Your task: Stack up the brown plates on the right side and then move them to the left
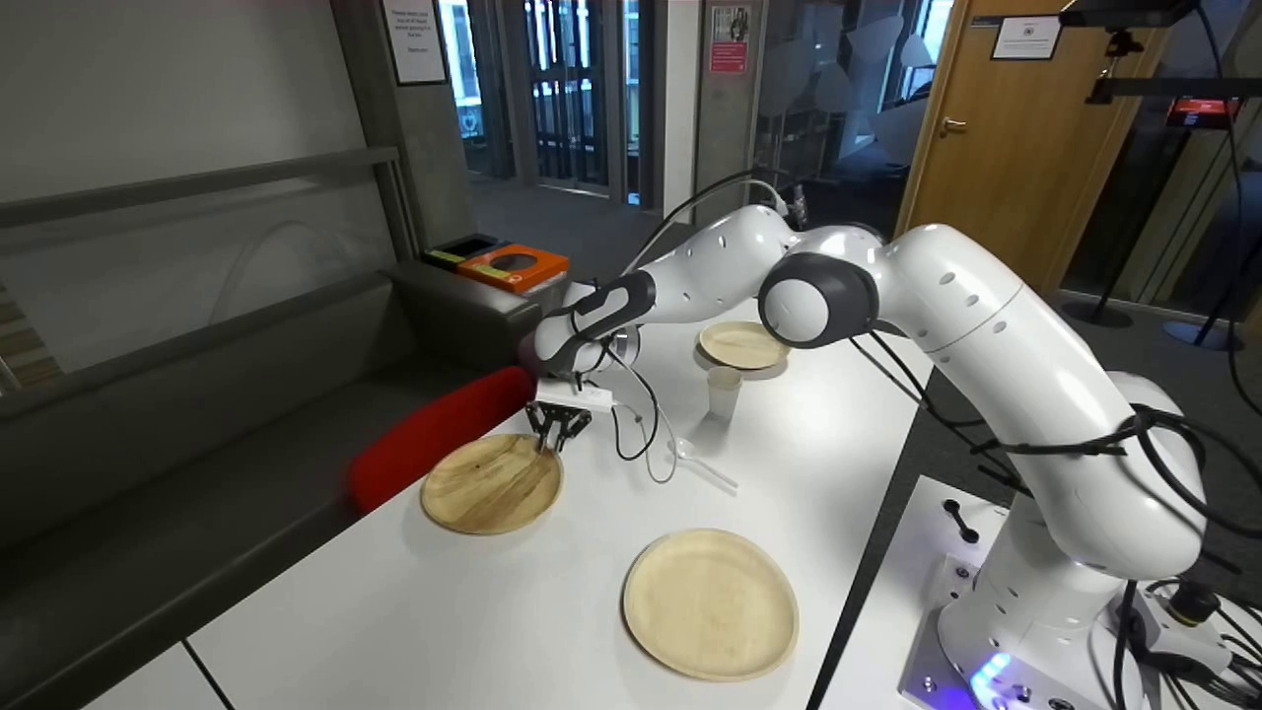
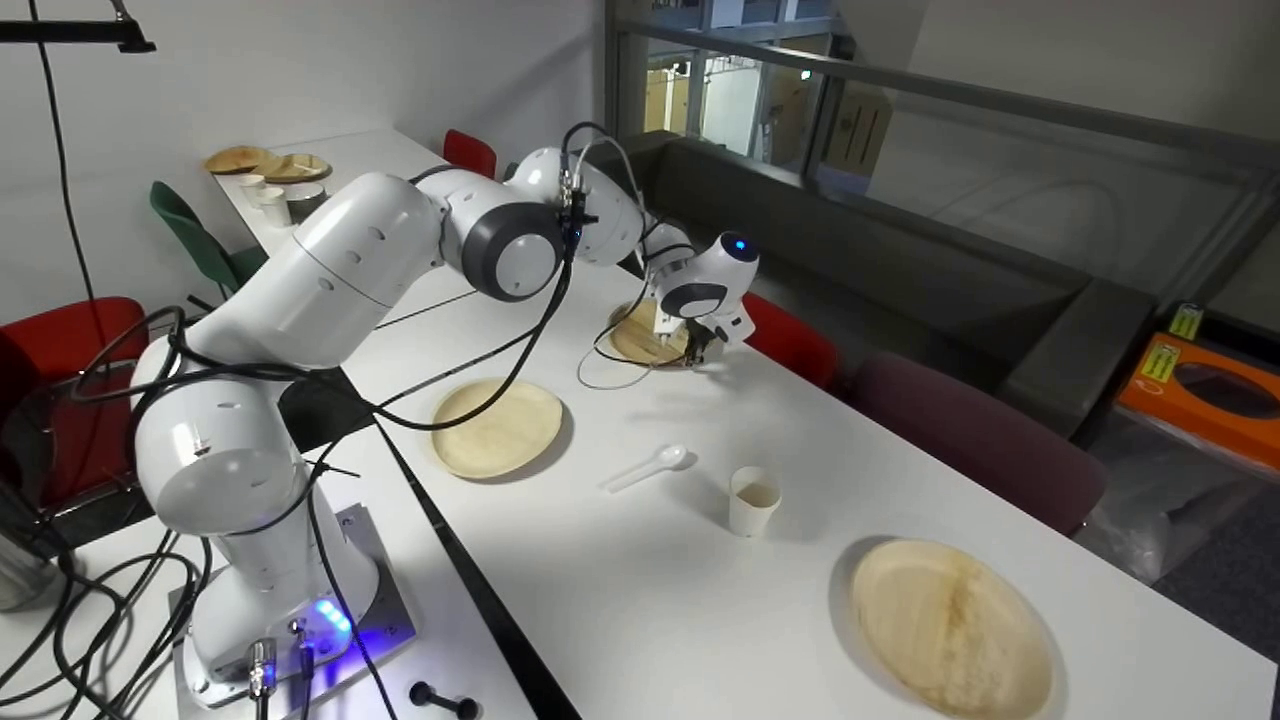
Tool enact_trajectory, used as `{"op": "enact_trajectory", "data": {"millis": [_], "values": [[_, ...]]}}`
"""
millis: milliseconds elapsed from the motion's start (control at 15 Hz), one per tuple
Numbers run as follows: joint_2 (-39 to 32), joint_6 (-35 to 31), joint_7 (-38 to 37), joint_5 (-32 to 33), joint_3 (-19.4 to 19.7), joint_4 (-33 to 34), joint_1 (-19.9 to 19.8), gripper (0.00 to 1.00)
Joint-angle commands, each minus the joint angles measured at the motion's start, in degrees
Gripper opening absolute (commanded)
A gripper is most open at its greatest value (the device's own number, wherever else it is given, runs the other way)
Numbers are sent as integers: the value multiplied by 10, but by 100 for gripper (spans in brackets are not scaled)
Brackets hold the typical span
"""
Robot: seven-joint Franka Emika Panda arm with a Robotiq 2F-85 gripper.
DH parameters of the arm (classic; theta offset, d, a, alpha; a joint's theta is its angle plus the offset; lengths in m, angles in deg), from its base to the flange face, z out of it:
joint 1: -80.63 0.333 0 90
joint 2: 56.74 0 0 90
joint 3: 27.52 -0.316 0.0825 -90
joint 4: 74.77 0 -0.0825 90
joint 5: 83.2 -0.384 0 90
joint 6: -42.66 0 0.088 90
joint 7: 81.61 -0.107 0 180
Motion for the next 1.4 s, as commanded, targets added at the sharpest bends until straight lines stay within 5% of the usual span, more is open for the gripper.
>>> {"op": "enact_trajectory", "data": {"millis": [0,600,1133,1333], "values": [[-13,27,-18,1,-8,33,-10,0],[109,0,27,-29,-25,-79,-51,2],[234,38,-27,-77,32,-161,-135,2],[257,122,-35,-97,68,-170,-181,2]]}}
